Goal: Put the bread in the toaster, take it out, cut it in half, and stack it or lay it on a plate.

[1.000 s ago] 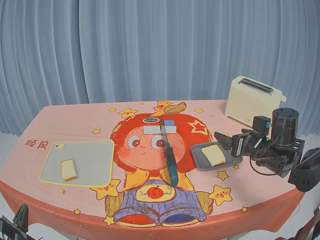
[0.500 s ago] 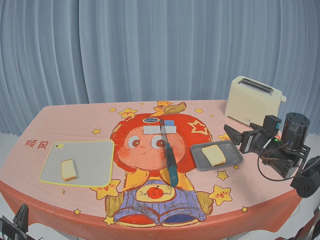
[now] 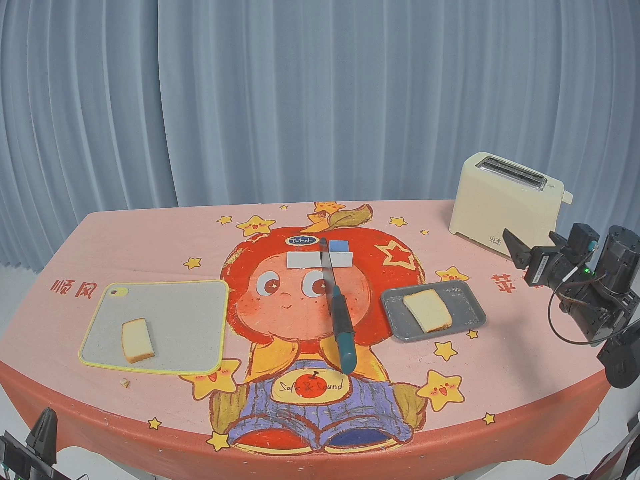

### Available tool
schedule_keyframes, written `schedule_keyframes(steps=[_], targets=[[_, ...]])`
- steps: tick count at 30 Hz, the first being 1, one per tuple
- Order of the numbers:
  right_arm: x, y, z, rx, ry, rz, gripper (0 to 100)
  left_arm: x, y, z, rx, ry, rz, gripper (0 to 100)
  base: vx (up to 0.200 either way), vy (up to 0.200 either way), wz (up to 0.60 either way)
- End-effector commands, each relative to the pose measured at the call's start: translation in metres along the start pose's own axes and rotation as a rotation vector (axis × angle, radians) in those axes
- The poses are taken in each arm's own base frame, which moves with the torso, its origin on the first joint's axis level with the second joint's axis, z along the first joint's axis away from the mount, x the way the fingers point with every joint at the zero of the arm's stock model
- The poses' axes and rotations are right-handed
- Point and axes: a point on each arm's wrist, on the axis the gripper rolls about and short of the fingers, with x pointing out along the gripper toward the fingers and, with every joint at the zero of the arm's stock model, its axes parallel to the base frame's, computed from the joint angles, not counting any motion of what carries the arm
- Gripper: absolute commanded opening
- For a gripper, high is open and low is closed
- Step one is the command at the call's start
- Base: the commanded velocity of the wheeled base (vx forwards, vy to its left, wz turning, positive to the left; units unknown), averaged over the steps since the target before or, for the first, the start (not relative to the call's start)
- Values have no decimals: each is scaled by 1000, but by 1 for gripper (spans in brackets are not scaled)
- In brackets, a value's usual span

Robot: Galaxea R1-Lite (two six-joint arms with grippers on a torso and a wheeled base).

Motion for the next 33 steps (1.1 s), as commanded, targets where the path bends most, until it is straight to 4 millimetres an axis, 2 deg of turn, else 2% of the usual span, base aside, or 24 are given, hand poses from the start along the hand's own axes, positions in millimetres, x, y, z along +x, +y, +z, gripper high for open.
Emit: schedule_keyframes(steps=[1, 5, 9, 10, 11, 15, 33], targets=[[0, -22, 7, -11, -50, -78, 100, 1, 0, -5, -1, 19, 1, 0, 0, 0, 0], [-5, -33, 13, -5, -83, -121, 100, 1, 0, -5, -1, 19, 1, 0, 0, 0, 0], [-27, -46, 24, 2, -133, -169, 100, 1, 0, -5, -1, 19, 1, 0, 0, 0, 0], [-27, -46, 24, 2, -133, -169, 100, 1, 0, -5, -1, 19, 1, 0, 0, 0, 0], [-38, -49, 27, 3, -147, -177, 100, 1, 0, -5, -1, 19, 1, 0, 0, 0, 0], [-52, -52, 34, -23, -184, -159, 100, 1, 0, -5, -1, 19, 1, 0, 0, 0, 0], [-87, -69, 50, -74, -279, -144, 100, 1, 0, -5, -1, 19, 1, 0, 0, 0, 0]])
